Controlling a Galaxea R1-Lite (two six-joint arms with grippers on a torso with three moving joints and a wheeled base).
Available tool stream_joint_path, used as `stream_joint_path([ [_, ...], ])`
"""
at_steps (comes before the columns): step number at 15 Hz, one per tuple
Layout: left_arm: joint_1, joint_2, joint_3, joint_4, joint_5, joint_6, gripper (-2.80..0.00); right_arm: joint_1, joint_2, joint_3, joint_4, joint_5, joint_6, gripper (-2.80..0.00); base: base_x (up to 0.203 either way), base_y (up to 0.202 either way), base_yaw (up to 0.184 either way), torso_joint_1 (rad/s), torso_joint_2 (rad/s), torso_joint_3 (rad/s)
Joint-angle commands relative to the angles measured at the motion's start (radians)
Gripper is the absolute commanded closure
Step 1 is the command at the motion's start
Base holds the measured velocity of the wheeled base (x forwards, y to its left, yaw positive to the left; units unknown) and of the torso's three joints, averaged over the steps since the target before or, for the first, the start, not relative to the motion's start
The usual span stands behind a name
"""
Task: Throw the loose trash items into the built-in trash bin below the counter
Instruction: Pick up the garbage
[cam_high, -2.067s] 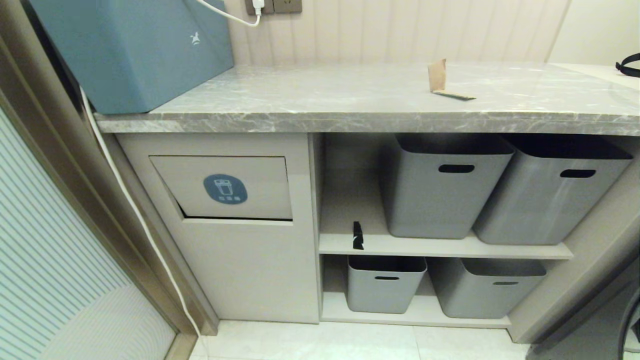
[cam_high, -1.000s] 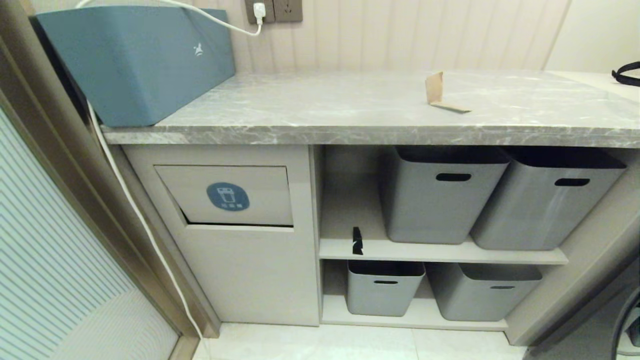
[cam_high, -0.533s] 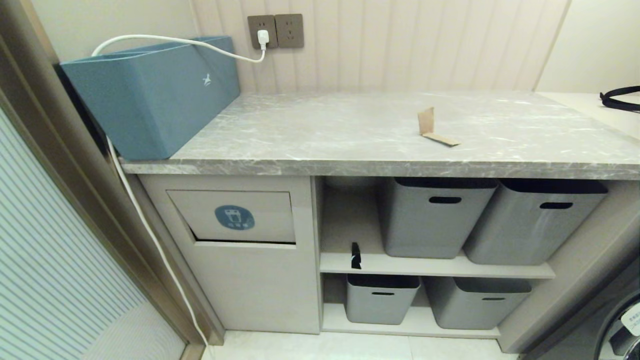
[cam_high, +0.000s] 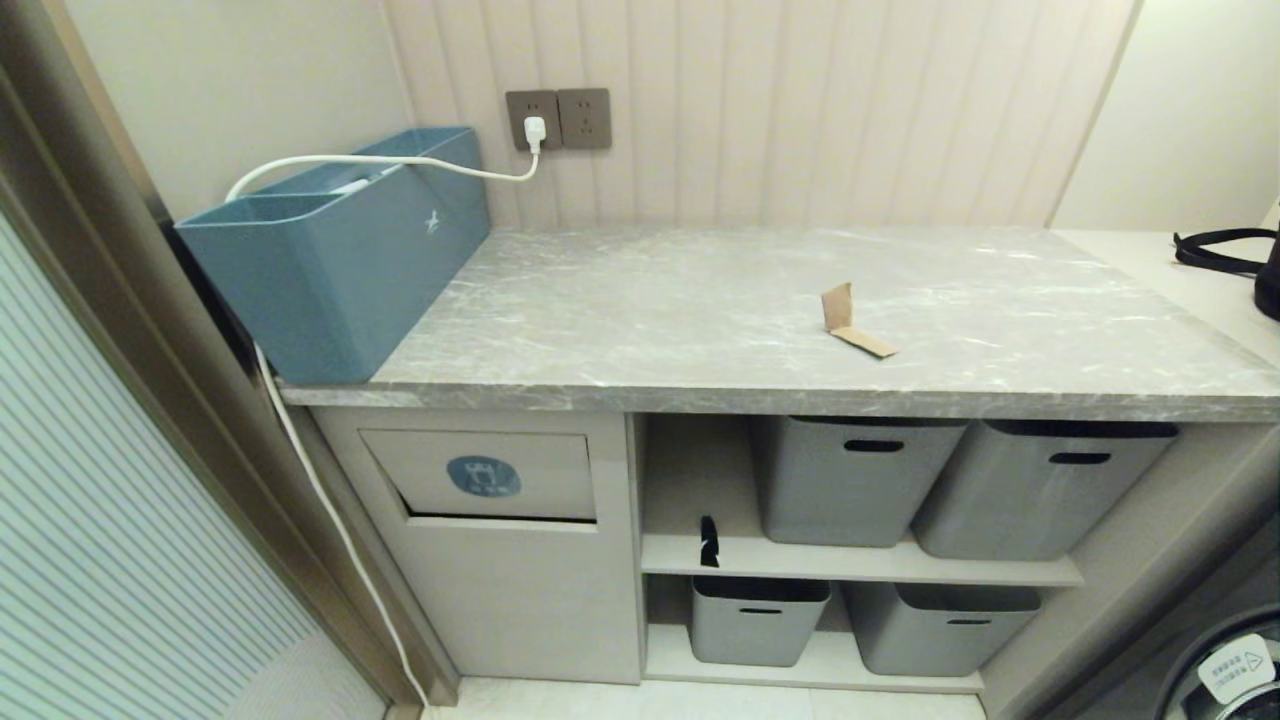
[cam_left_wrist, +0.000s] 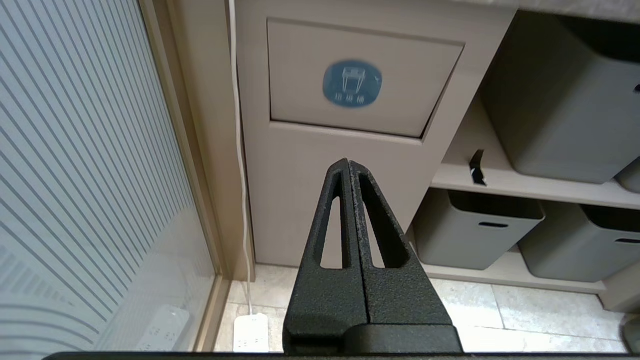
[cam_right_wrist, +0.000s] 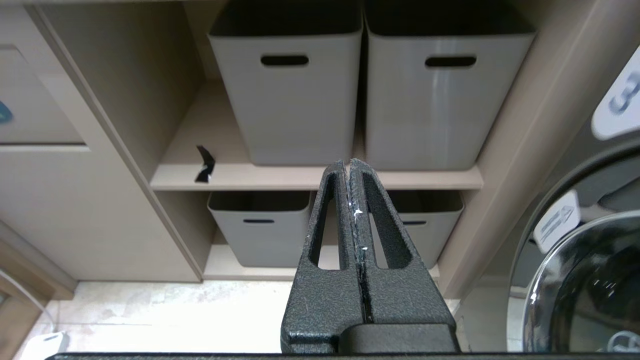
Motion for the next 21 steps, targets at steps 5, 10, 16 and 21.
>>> stream_joint_path([
  [5,0.000,0.001,0.003,0.000,0.000,-0.001,0.00,0.001,0.000,0.002,0.000,0.000,0.000,0.00,0.000,0.000,0.000,0.241,-0.53,-0.292],
  [10,0.000,0.001,0.003,0.000,0.000,-0.001,0.00,0.001,0.000,0.002,-0.001,0.000,0.002,0.00,0.000,0.000,0.000,0.268,-0.58,-0.302],
  [16,0.000,0.001,0.003,0.000,0.000,-0.001,0.00,0.001,0.000,0.002,-0.001,0.001,0.012,0.00,0.000,0.000,0.000,0.202,-0.42,-0.218],
  [21,0.000,0.001,0.003,0.000,0.000,-0.001,0.00,0.001,0.002,-0.028,-0.002,0.011,-0.023,0.00,0.000,0.000,0.000,0.000,0.00,0.000],
])
